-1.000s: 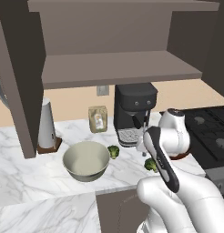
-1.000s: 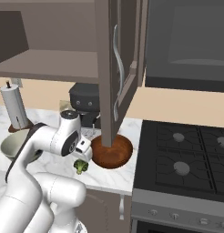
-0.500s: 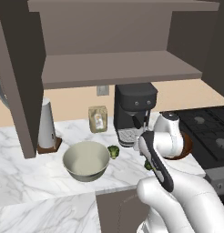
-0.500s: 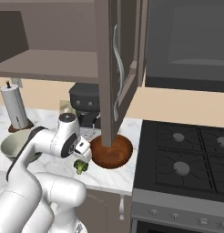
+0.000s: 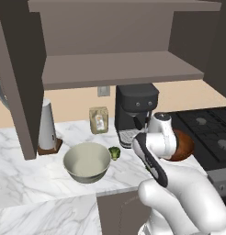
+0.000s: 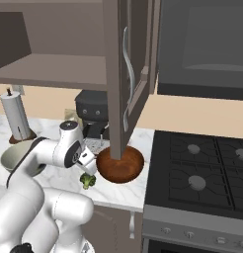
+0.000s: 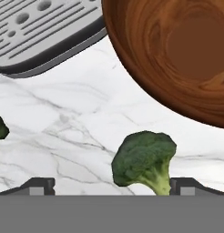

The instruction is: Pick both bowls and place them on the counter. Then place the broccoli in one bowl and place the broccoli in the other bowl.

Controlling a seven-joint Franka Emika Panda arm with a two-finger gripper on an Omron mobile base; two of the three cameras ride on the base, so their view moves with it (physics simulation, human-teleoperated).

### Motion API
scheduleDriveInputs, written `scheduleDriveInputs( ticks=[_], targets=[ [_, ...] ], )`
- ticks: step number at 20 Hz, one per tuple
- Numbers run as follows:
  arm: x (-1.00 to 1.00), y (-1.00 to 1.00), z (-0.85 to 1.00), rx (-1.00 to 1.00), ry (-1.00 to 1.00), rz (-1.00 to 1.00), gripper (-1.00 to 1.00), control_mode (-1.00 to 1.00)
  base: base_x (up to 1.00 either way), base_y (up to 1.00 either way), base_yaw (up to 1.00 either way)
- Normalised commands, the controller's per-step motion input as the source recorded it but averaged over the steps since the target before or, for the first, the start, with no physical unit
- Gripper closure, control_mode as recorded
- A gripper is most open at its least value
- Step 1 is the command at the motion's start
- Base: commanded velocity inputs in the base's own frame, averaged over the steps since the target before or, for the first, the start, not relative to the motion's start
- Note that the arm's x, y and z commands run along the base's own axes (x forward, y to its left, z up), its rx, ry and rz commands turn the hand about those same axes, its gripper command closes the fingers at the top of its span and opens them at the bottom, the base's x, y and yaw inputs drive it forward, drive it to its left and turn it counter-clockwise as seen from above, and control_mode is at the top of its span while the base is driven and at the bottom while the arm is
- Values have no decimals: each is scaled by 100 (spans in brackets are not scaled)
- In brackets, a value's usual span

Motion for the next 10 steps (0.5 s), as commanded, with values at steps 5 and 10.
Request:
scheduleDriveInputs(
  ticks=[5,10],
  targets=[
    [0,-2,-18,0,1,-8,-100,-100,0,0,0],
    [0,0,-9,-3,3,-9,-100,-100,0,0,0]
  ],
)
